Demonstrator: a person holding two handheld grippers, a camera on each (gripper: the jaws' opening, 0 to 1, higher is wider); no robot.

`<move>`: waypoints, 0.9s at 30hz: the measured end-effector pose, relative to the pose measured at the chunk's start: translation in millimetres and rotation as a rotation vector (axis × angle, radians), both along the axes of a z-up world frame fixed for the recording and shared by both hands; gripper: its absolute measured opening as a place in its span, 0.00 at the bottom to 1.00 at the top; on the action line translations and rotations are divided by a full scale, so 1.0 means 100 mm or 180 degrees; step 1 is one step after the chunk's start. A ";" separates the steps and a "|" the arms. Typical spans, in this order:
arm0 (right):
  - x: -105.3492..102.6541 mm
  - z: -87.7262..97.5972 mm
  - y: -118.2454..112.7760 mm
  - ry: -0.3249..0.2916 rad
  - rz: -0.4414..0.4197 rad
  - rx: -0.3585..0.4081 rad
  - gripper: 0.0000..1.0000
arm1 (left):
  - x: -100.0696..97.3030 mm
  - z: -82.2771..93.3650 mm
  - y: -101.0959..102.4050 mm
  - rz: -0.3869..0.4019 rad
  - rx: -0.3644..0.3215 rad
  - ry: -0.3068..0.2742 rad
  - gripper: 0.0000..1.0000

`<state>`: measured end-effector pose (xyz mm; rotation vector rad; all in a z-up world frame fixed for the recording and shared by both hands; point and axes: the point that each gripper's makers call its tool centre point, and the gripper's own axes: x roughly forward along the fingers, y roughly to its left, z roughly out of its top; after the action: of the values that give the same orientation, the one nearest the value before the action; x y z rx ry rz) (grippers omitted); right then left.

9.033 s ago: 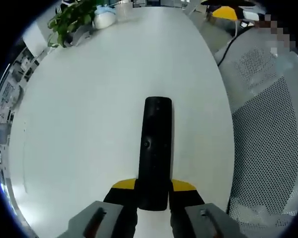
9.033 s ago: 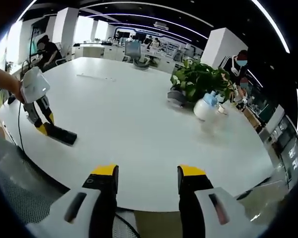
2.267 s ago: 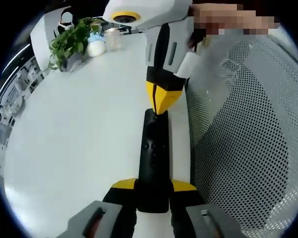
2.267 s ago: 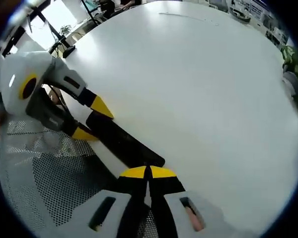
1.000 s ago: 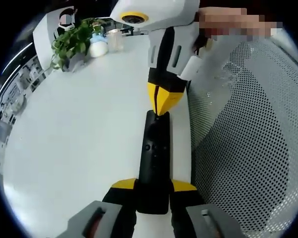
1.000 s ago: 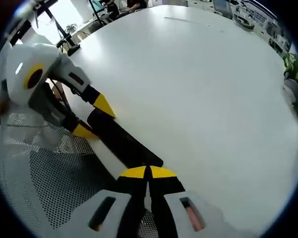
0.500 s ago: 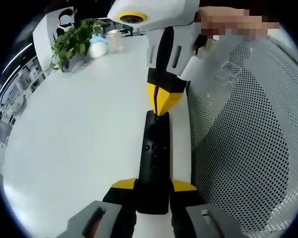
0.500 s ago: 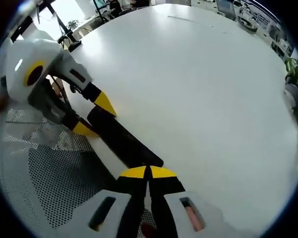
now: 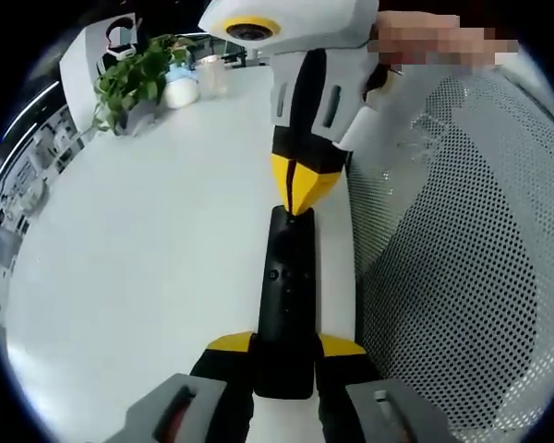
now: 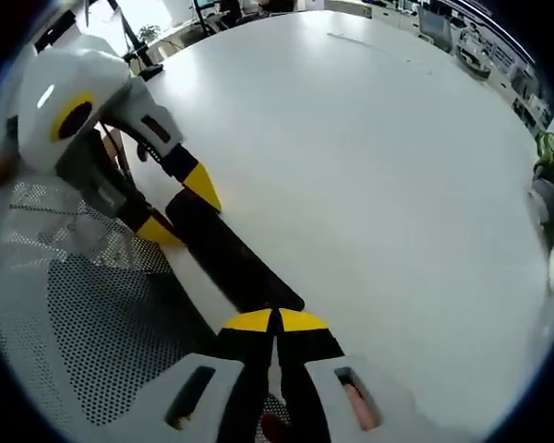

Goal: Press the specified remote control buttons in sequence, fully releasing each button before pressing the next.

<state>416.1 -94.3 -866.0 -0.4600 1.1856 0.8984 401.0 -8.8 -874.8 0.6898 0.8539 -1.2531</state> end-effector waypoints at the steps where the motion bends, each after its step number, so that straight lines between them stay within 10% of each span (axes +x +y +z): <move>1: 0.00 0.00 0.00 0.0002 -0.0003 0.0002 0.00 | 0.00 0.00 0.00 -0.0002 0.0000 -0.0001 0.25; 27: -0.03 0.03 0.10 0.0012 0.0096 0.0126 0.00 | 0.00 0.00 -0.01 -0.0045 0.0013 -0.0019 0.24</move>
<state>413.0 -84.8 -863.3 -0.4452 1.1650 0.9474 400.8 -9.8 -875.1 0.7036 0.8483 -1.2617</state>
